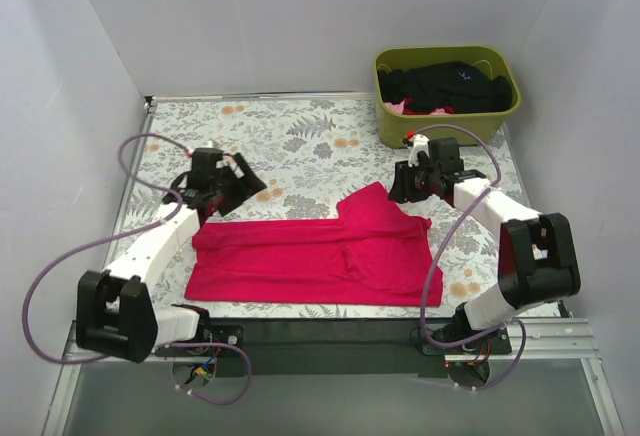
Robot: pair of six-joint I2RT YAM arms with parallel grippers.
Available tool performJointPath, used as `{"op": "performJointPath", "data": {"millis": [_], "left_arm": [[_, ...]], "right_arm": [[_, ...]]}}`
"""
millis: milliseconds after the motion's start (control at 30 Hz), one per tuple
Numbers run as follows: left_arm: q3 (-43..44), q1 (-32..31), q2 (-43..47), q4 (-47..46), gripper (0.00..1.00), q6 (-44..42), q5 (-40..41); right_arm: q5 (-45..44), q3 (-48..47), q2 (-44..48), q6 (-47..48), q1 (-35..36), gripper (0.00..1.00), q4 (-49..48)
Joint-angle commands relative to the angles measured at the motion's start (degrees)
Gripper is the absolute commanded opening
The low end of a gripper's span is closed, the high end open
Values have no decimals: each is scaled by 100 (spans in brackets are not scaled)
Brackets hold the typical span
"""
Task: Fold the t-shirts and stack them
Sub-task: Fold the tshirt
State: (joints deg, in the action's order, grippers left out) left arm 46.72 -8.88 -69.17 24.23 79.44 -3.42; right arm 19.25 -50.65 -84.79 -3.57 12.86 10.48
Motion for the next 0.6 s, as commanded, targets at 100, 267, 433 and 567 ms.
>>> {"op": "performJointPath", "data": {"millis": [100,267,433,567], "left_arm": [[1039,-1430,-1422,-638,61,335,-98],[1953,-2064,-2967,-797,61,318,-1],[2737,-2407,-3796,-744,61,125,70],[2904,-2513,-4201,-683,59,124,43]], "right_arm": [[-202,-884,-862,313,120,34,-248],[-228,-1358,-1512,322,173,33,-275],[-290,-1614,-1847,331,217,34,-292],[-281,-1790,-2128,331,234,34,-283]]}}
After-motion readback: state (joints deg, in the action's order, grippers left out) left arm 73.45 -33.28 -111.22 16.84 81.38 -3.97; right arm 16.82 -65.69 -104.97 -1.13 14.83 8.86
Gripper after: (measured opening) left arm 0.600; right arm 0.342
